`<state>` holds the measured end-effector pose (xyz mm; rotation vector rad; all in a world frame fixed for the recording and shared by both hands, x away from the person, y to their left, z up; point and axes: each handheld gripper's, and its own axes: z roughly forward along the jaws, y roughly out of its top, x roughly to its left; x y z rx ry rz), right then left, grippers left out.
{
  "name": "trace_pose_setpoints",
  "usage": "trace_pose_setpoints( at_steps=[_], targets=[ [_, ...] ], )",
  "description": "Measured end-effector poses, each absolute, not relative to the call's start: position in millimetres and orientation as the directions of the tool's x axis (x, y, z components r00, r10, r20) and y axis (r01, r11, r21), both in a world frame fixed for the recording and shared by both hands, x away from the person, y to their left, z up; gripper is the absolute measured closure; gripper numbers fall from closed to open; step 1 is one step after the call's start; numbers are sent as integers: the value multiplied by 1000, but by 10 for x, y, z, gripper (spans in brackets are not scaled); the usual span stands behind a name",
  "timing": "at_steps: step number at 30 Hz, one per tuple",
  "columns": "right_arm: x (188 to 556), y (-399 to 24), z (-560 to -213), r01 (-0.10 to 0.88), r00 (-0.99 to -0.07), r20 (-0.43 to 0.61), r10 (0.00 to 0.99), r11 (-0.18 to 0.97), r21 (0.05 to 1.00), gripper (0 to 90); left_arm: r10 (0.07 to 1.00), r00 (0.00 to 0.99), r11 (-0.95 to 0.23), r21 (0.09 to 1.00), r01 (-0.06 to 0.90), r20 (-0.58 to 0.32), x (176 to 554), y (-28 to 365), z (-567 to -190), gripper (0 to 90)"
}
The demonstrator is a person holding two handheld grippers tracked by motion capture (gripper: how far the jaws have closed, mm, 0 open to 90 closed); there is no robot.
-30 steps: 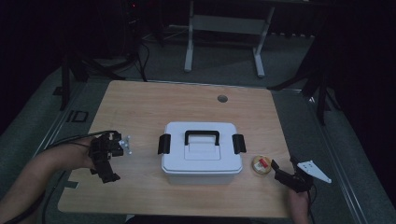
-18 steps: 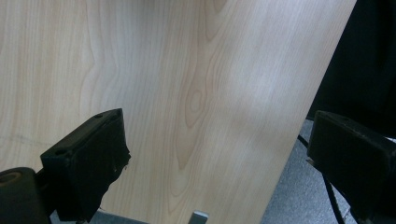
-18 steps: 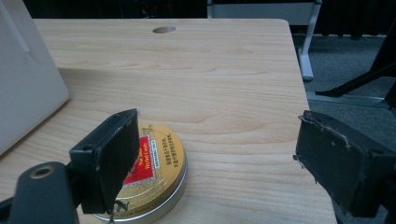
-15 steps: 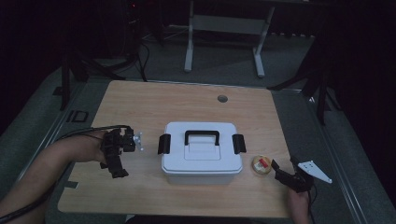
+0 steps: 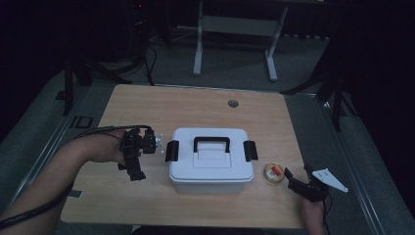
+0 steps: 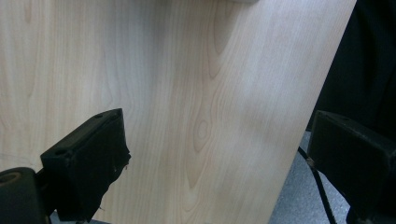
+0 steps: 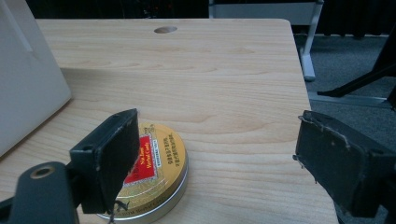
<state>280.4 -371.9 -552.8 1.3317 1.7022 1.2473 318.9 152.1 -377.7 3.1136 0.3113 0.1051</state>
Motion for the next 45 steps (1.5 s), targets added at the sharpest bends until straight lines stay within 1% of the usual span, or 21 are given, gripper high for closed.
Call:
trace_pose_setpoints(
  at_steps=[2,3,5,7,11,13,17,18,24,35,40,43,45],
  targets=[
    [2804,-3718,-5528,354,-286,68,956,39,935,134,191,979,-982,18,190,64,3196,1504,-3760,43],
    [2805,-3716,-5528,354,-286,68,956,39,934,133,189,980,-981,50,187,56,3212,1468,-3714,44],
    [2805,-3716,-5528,354,-286,68,956,40,934,134,190,980,-980,70,186,56,3233,1424,-3667,44],
    [2806,-3716,-5528,353,-287,65,956,42,935,134,182,981,-982,68,177,72,3258,1366,-3638,44],
    [2808,-3713,-5527,358,-291,64,955,47,932,135,177,982,-983,53,173,67,3277,1303,-3628,44],
    [2808,-3711,-5527,358,-292,63,954,48,933,135,150,987,-988,52,147,59,3328,1119,-3603,43],
    [2805,-3715,-5527,357,-293,66,954,45,933,135,142,988,-989,57,138,57,3354,1053,-3584,44],
    [2805,-3719,-5528,356,-298,71,952,42,934,135,140,989,-987,81,136,55,3396,968,-3565,44],
    [2804,-3719,-5528,357,-303,72,950,43,933,135,117,991,-991,70,113,61,3481,780,-3567,45],
    [2804,-3720,-5528,357,-304,73,950,42,933,135,117,992,-993,33,116,42,3594,636,-3642,48],
    [2804,-3722,-5528,357,-304,74,950,41,933,135,102,993,-994,53,99,50,3631,580,-3604,48],
    [2804,-3719,-5528,357,-305,72,950,43,933,135,109,992,-993,59,106,59,3689,570,-3593,48],
    [2803,-3718,-5528,357,-305,72,950,44,933,135,142,989,-989,56,139,50,3723,565,-3593,52]
  ],
)
